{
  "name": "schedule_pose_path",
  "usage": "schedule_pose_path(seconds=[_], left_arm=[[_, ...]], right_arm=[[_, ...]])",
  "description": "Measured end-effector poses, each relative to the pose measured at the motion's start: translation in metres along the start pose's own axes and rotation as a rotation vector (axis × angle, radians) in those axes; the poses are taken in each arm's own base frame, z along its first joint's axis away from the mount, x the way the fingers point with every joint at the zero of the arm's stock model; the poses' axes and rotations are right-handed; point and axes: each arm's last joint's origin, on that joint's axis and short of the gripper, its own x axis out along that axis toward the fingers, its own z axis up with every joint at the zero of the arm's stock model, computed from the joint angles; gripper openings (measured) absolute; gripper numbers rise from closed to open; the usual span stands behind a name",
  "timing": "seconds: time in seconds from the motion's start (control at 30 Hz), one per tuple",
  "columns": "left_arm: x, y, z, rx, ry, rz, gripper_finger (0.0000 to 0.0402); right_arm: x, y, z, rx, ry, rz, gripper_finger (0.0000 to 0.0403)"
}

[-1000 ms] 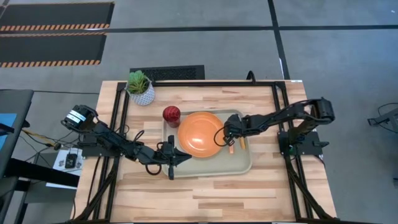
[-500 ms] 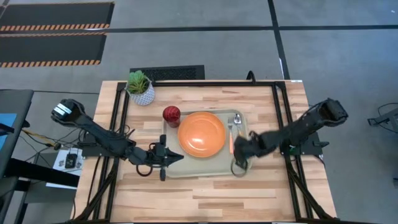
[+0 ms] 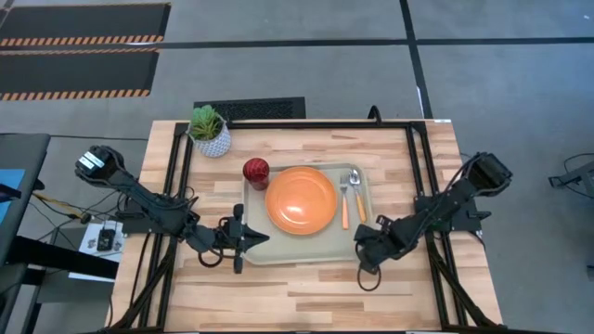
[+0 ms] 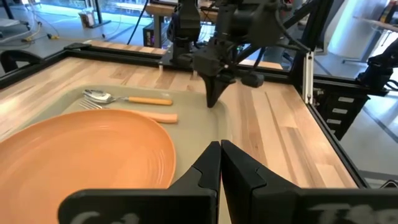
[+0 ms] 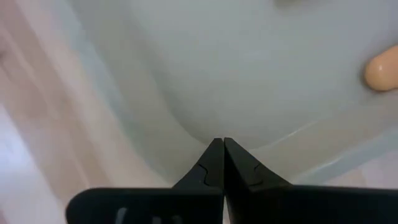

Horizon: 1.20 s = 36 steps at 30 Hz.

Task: Pick and place plate/cup/fork/spoon on tray
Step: Adjust the gray serving tray, then return to Home Position

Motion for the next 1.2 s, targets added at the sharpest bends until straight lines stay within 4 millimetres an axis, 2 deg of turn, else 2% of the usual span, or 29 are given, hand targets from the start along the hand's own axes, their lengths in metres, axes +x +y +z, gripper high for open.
schedule_pose_path(seconds=[0.3, 0.57, 0.7, 0.87, 1.0, 1.13, 1.2], left_arm=[[0.000, 0.000, 0.000, -0.003, 0.004, 0.001, 0.0000], [-0.001, 0.000, 0.000, 0.002, 0.012, -0.015, 0.0000], [-0.008, 0.003, 0.007, 0.000, 0.016, -0.035, 0.0000], [-0.016, 0.017, 0.016, 0.042, 0.007, -0.131, 0.0000], [-0.017, 0.040, 0.009, 0.056, -0.026, -0.242, 0.0000], [-0.017, 0.064, -0.001, 0.074, -0.027, -0.247, 0.0000], [-0.017, 0.075, -0.006, 0.076, -0.032, -0.227, 0.0000]], right_arm=[[-0.008, 0.014, -0.005, -0.007, -0.007, 0.056, 0.0013], [-0.010, 0.017, -0.007, -0.016, -0.016, 0.080, 0.0016], [-0.021, 0.017, -0.004, -0.046, -0.089, 0.088, 0.0021], [-0.046, 0.018, 0.001, -0.212, -0.303, 0.110, 0.0015], [-0.064, 0.015, 0.021, -0.352, -0.509, 0.167, 0.0005], [-0.068, -0.002, 0.041, -0.469, -0.702, 0.267, 0.0006], [-0.068, -0.017, 0.051, -0.507, -0.799, 0.323, 0.0004]])
